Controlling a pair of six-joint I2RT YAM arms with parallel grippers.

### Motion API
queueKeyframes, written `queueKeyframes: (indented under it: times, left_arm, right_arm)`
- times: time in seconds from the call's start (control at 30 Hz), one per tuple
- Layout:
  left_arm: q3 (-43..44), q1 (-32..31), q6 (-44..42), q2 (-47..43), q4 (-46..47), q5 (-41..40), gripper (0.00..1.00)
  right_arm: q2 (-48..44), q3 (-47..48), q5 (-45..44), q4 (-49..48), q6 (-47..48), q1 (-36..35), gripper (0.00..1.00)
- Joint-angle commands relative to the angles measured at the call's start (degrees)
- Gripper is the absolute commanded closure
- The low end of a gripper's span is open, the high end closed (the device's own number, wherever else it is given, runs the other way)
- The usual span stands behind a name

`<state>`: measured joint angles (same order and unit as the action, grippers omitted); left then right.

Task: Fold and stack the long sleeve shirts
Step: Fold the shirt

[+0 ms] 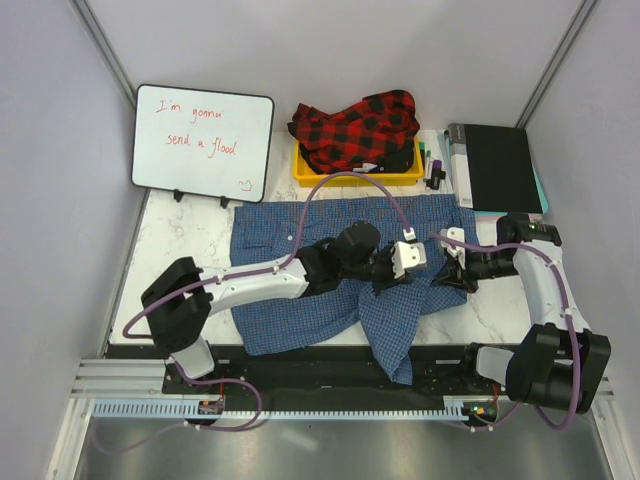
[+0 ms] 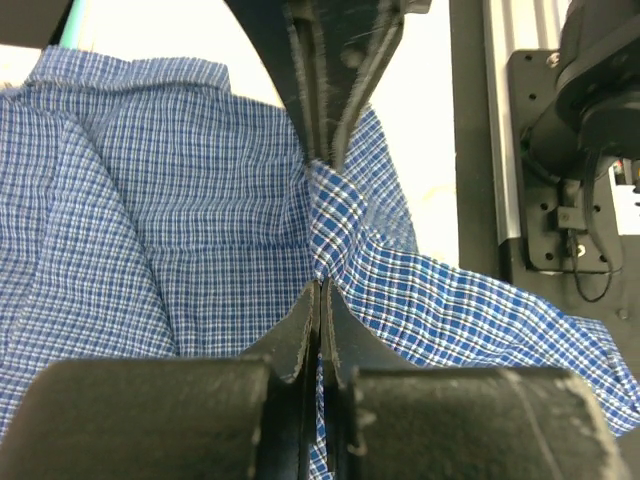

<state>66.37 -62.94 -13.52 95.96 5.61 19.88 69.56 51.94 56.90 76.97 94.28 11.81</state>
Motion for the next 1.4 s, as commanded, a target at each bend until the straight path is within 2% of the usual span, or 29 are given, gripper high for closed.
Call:
queueKeyframes:
  times: [0.0,0.03,0.1,0.2,0.33,0.4,0.43,0.5,0.6,0.73,0.9,1.03,1.2,1.37]
  left_arm:
    - [4.2,-0.3,0.2,-4.0,-3.9,2.1,0.89]
    - [3.8,-0.2,-0.4,-5.6,-5.2,1.0,0.65]
    - [0.6,1.8,-0.7,-12.1,-10.3,0.3,0.5]
    - [-2.5,6.8,-3.3,-20.4,-22.9,0.4,0.47]
    - [-7.6,14.7,-18.5,-27.9,-40.5,2.0,0.49]
    - [-10.4,21.0,-24.2,-29.9,-50.5,4.4,0.49]
    - [-11.3,22.7,-30.0,-30.2,-53.4,5.2,0.5]
    - [-15.0,27.1,-34.4,-32.0,-59.1,5.3,0.5]
    - [-22.1,28.0,-37.1,-34.0,-59.2,1.9,0.5]
    - [-30.1,29.2,-39.1,-30.8,-54.2,-4.6,0.55]
    - [-32.4,30.9,-41.6,-25.2,-47.3,-10.2,0.56]
    - [-32.3,36.1,-45.1,-17.9,-40.7,-12.9,0.57]
    - [-26.7,43.2,-47.6,-12.3,-40.0,-11.9,0.59]
    - [-22.1,44.0,-49.3,-16.9,-48.5,-2.1,0.55]
  right_arm:
    - [-1.6,5.1,1.5,6.4,-3.3,0.1,1.0]
    - [-2.1,5.8,1.5,6.4,-3.8,0.2,1.0]
    - [-2.6,7.7,1.5,6.5,-4.6,0.3,1.0]
    - [-2.9,9.9,1.7,6.5,-5.1,0.3,1.0]
    - [-0.9,10.8,0.5,6.5,-4.1,0.3,1.0]
    - [-0.5,10.5,-0.8,6.5,-3.1,0.3,1.0]
    - [-0.3,10.1,-2.5,6.5,-2.7,0.3,1.0]
    - [-0.4,9.8,-4.9,6.3,-1.9,0.3,1.0]
    - [-0.2,10.7,-6.0,4.7,-4.4,0.4,1.0]
    - [0.4,12.3,-4.2,3.2,-6.5,0.4,1.0]
    - [1.4,11.3,-5.5,3.0,-6.5,0.1,1.0]
    - [2.6,8.9,-5.9,-1.3,-10.0,-1.6,1.0]
    - [3.5,8.2,-5.6,-9.5,-16.4,-3.5,1.0]
    - [4.4,10.1,-5.4,-10.5,-19.6,-5.2,1.0]
